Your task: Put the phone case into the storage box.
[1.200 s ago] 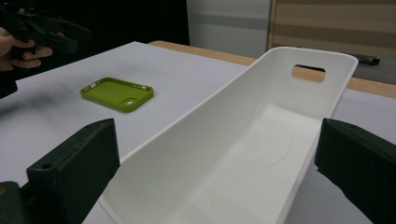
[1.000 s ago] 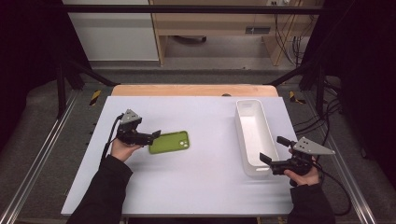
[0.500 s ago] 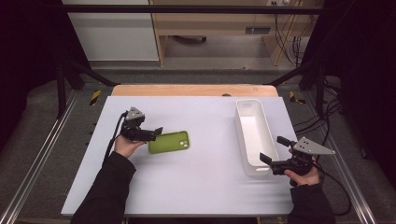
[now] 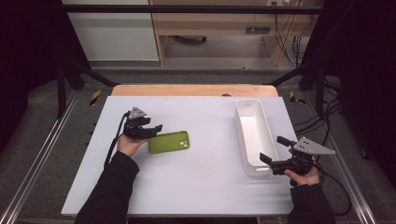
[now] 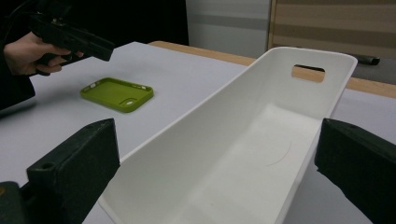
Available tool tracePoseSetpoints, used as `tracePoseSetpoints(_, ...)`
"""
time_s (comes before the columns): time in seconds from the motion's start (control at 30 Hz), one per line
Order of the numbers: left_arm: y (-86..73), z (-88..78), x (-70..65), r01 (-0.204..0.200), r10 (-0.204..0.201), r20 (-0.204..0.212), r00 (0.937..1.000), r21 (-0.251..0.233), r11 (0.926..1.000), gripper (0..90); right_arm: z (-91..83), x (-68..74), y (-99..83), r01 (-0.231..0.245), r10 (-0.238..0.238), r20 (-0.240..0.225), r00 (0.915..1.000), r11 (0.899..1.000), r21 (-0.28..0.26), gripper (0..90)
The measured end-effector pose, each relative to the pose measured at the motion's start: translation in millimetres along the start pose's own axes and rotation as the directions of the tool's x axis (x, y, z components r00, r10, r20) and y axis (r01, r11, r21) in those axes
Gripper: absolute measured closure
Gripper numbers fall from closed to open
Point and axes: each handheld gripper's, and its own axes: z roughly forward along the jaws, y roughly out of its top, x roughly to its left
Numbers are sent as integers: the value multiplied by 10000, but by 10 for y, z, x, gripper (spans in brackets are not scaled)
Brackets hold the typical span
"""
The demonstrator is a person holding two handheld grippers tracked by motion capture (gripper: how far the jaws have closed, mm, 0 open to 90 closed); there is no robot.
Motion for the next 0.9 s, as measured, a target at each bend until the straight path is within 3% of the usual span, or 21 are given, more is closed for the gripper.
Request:
tracePoseSetpoints(0.4, -39, 85, 4, -94, 97, -82, 9999, 365, 9993, 679, 0, -3, -1, 5, -5, 19, 10000, 10000, 13, 6)
tracePoseSetpoints(0.9, -85, 172, 22, -82, 101, -244, 9997, 780, 9969, 880, 0, -4, -2, 8, -8, 23, 10000, 10000, 15, 5)
